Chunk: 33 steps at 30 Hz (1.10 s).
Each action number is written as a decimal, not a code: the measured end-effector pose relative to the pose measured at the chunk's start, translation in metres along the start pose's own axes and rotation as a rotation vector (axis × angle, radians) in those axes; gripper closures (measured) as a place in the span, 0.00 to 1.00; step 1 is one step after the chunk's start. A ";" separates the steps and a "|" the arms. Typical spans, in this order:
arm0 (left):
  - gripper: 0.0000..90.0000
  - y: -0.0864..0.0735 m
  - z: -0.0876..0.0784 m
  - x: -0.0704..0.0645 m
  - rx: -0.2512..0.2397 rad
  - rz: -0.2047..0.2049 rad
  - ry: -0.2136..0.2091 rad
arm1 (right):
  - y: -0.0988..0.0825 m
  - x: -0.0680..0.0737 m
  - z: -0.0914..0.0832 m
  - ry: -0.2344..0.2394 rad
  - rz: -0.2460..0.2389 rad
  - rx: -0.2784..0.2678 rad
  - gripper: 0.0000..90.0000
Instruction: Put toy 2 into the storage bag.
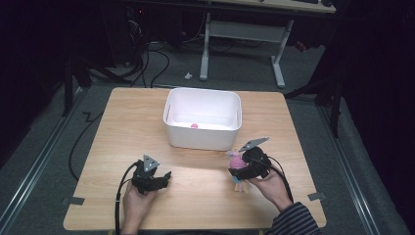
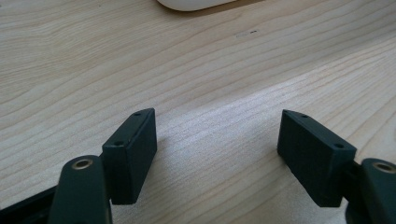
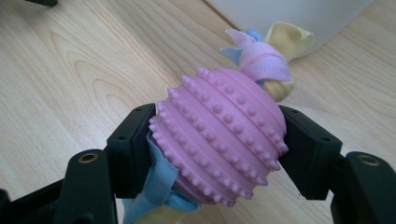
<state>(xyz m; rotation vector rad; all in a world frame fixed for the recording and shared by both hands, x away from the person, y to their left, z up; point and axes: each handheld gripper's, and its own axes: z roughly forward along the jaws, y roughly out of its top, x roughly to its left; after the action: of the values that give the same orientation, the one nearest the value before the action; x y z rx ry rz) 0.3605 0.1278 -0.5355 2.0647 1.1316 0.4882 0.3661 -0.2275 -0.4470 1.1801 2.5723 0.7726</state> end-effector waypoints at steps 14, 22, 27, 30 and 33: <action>0.32 0.000 0.000 0.000 0.000 0.001 0.000 | 0.007 -0.008 -0.029 -0.046 -0.041 -0.023 0.37; 0.32 0.000 0.000 0.000 0.000 0.001 0.000 | 0.012 -0.013 -0.041 -0.029 -0.048 -0.037 0.37; 0.32 0.000 0.000 0.000 0.000 0.001 0.000 | 0.018 -0.016 -0.049 -0.009 -0.051 -0.052 0.37; 0.32 0.000 0.000 0.000 0.000 0.000 0.000 | 0.022 -0.018 -0.052 -0.008 -0.055 -0.058 0.37; 0.32 0.000 0.000 0.000 0.000 0.000 0.000 | 0.027 -0.020 -0.058 -0.001 -0.059 -0.069 0.37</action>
<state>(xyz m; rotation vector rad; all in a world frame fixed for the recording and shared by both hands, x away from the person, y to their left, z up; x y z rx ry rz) 0.3605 0.1278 -0.5355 2.0650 1.1316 0.4882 0.3740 -0.2493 -0.3846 1.0797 2.5450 0.8407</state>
